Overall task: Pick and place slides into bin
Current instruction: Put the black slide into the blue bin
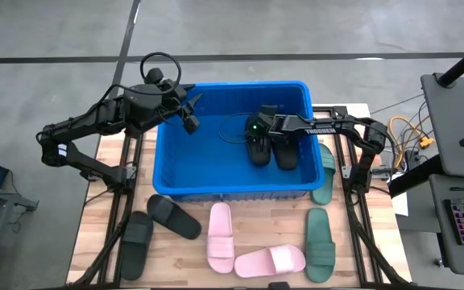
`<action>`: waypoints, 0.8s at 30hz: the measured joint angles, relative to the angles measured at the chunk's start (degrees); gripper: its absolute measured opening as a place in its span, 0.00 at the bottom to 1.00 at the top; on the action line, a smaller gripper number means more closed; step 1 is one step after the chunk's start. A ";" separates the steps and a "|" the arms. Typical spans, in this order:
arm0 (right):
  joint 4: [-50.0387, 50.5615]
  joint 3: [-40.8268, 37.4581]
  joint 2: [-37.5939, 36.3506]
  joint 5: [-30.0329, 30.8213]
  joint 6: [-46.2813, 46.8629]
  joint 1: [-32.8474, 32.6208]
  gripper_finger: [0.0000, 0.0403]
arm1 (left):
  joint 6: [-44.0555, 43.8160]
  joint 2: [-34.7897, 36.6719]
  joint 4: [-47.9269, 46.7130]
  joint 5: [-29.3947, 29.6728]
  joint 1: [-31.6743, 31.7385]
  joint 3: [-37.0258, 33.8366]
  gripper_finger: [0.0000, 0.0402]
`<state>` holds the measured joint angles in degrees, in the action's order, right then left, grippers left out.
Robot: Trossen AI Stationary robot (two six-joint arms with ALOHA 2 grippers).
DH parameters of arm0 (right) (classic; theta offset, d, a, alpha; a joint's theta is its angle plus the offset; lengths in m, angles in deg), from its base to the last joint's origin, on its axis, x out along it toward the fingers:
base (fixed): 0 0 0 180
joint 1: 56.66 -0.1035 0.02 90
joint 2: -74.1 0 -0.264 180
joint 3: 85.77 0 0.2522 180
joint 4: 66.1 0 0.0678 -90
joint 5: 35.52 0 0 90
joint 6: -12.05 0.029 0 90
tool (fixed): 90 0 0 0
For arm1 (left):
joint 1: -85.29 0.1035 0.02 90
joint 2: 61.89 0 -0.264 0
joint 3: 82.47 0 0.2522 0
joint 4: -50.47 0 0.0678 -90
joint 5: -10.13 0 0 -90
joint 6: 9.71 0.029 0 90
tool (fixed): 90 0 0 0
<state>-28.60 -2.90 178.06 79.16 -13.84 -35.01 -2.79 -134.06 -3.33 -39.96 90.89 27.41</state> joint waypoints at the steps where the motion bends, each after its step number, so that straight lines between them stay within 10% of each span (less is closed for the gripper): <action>1: -0.02 -0.02 0.02 -0.81 0.02 0.00 0.03 | 0.00 0.00 -0.01 0.01 0.01 0.00 0.32; 24: 6.31 1.59 0.07 -3.00 0.80 0.04 0.31 | -0.02 0.00 0.00 -0.01 0.00 0.00 0.32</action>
<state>-22.29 -1.31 178.13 76.16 -13.04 -34.97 -2.81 -134.06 -3.33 -39.97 90.89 27.41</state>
